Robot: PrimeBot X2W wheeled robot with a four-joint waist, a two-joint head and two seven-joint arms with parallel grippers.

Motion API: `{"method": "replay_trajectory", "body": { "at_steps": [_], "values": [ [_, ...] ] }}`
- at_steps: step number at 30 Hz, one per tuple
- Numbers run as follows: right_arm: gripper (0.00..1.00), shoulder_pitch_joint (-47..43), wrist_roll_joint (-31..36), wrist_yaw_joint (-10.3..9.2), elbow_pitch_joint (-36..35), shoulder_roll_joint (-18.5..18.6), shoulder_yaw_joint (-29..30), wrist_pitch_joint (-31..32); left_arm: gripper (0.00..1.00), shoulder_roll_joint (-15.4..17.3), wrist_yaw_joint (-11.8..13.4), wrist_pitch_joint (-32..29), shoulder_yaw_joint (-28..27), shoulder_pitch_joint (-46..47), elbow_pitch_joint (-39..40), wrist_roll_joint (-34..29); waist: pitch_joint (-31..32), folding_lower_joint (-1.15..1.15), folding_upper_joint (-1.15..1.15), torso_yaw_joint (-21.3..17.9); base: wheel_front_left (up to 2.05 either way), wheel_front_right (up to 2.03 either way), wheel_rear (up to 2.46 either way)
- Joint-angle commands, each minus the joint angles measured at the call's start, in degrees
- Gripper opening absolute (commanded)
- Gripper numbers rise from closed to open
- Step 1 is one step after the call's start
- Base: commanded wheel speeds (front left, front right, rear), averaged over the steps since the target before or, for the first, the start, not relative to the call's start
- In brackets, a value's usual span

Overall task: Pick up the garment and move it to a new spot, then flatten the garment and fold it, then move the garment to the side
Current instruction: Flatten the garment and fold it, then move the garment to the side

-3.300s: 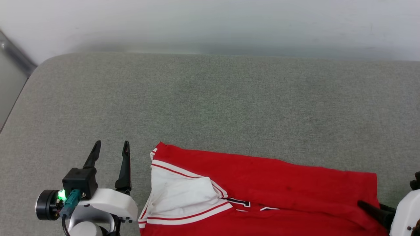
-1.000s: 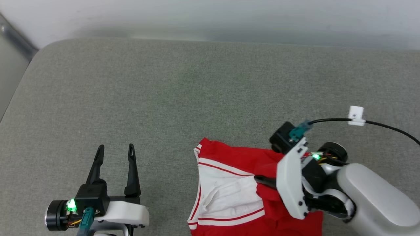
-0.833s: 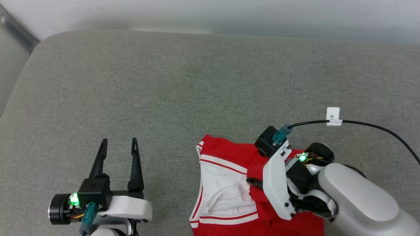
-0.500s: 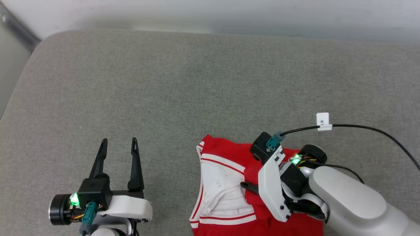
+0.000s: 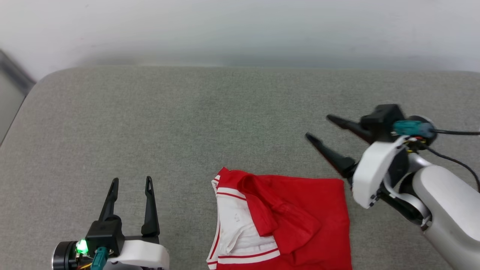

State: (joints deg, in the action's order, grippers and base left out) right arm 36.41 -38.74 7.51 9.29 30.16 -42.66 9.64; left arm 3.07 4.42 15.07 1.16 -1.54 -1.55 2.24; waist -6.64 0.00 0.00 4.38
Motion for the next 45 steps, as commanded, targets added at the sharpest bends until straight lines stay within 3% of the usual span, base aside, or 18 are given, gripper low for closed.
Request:
{"method": "replay_trajectory", "body": {
  "at_steps": [1,11,19,31,40,45],
  "values": [
    [1.00,-1.2,0.6,-0.03,0.2,-0.5,0.5,-0.7,1.00,0.0,-0.2,0.1,-0.2,-0.6,0.1,-0.3,0.6,0.00,0.00,-0.6,0.00,0.00,0.00],
    [1.00,-14.1,15.8,-0.04,1.8,-9.2,23.2,-18.7,1.00,-0.1,-0.4,0.1,-0.6,-2.5,0.2,-0.7,2.8,0.00,0.00,-2.5,0.00,0.00,0.00],
    [1.00,-24.3,22.3,-0.03,-0.2,-16.4,33.8,-24.0,1.00,-0.1,-0.7,0.1,-0.4,-3.6,0.3,-0.6,3.8,0.00,0.00,-3.2,0.00,0.00,0.00],
    [1.00,-35.3,26.5,-0.03,-4.3,-24.3,40.7,-24.8,1.00,-0.2,-0.4,0.1,-0.7,-5.3,1.0,-0.1,4.2,0.00,0.00,-3.7,0.00,0.00,0.00],
    [1.00,-37.6,28.4,-0.03,-5.9,-26.0,42.1,-24.8,1.00,-0.2,-0.2,0.1,-0.3,-5.6,0.9,0.1,4.0,0.00,0.00,-3.7,0.00,0.00,0.00],
    [1.00,-33.4,29.9,-0.03,-8.6,-24.6,45.3,-24.8,1.00,-0.2,-0.1,0.1,-0.4,-5.0,0.9,0.0,3.6,0.00,0.00,-3.7,0.00,0.00,0.00]
  ]
}}
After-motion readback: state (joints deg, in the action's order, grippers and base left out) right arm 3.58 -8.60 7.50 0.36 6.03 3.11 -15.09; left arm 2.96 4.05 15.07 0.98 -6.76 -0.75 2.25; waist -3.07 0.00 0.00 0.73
